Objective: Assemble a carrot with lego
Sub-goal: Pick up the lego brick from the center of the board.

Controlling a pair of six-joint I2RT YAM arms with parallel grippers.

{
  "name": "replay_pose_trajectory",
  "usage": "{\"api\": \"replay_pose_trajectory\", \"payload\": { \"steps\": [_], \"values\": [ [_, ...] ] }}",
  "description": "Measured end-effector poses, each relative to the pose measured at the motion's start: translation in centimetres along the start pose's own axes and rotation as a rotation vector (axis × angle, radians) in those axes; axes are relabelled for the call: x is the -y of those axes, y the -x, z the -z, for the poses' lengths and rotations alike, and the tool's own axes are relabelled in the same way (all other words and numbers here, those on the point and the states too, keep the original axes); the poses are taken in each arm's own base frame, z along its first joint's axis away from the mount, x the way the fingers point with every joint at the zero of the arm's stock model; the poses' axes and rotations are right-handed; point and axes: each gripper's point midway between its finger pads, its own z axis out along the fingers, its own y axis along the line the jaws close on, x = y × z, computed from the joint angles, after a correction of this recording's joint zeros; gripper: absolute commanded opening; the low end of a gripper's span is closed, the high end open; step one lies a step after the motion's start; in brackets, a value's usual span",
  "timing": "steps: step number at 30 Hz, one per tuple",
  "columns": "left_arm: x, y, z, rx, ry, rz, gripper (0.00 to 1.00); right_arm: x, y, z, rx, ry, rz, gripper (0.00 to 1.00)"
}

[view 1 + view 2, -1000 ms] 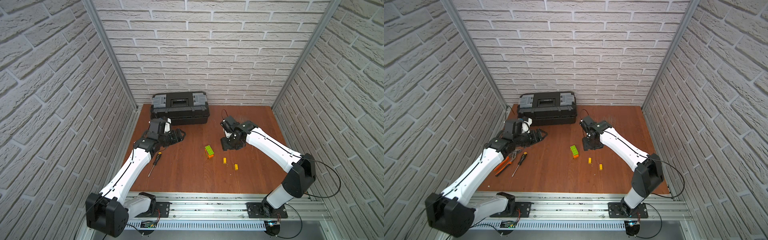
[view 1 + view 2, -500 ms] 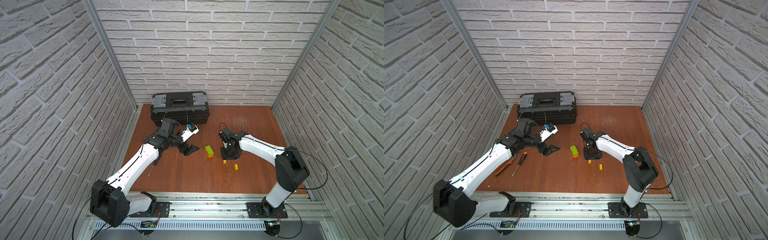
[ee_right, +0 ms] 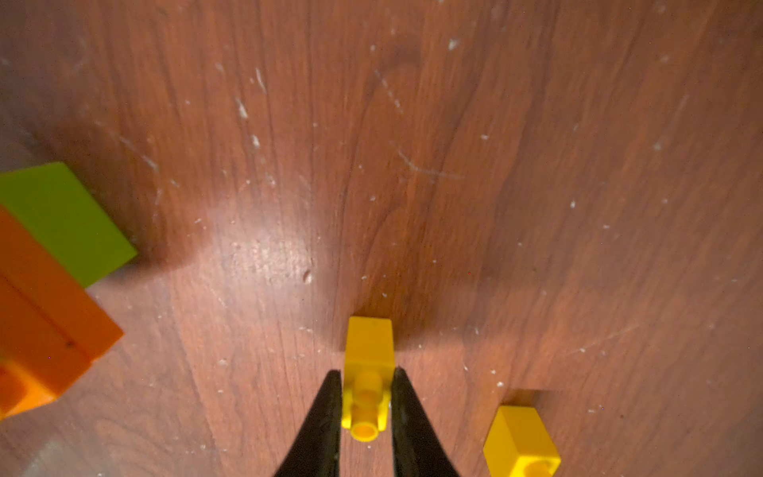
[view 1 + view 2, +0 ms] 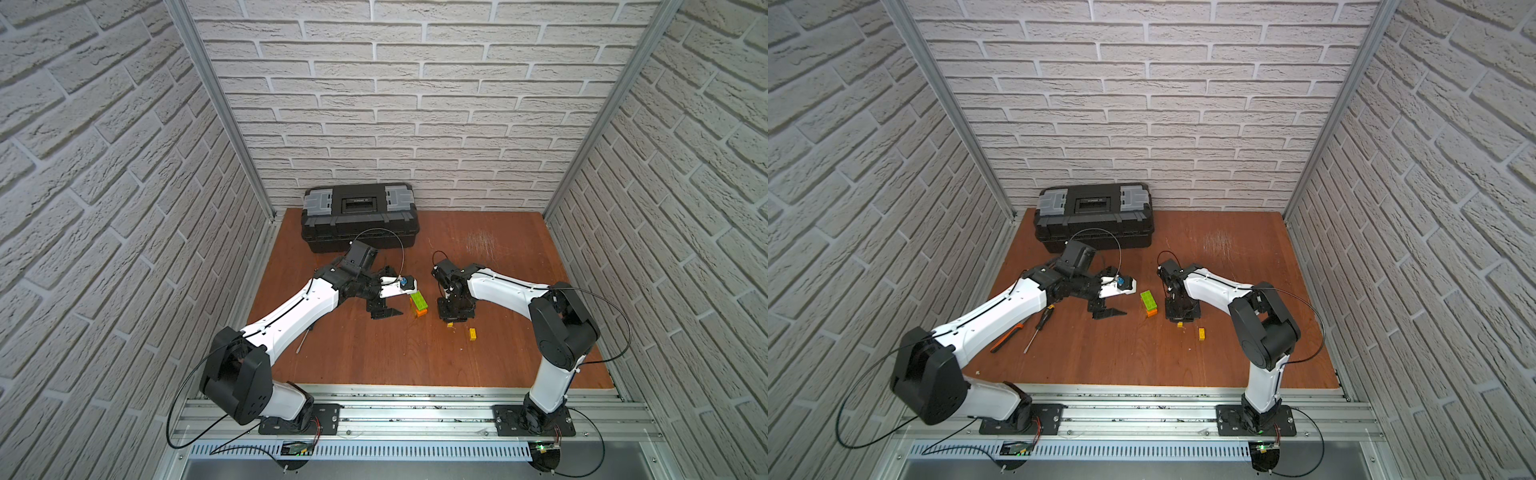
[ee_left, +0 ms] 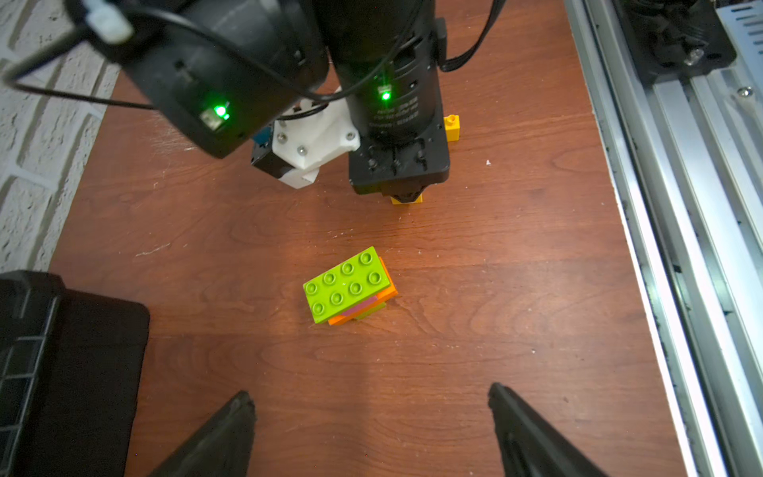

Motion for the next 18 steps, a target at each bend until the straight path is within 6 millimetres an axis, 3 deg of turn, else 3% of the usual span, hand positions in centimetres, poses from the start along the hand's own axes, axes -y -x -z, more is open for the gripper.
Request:
{"api": "replay_pose_trajectory", "payload": {
  "steps": [11, 18],
  "values": [
    [-0.3, -2.0, -4.2, -0.049, -0.101, -0.095, 0.91, 0.4, -0.3, 0.0, -0.011, -0.018, -0.001, 0.13],
    [-1.3, -1.6, -6.0, -0.044, -0.126, -0.144, 0.9, 0.8, -0.4, 0.0, -0.018, -0.032, -0.006, 0.13]
  ]
}}
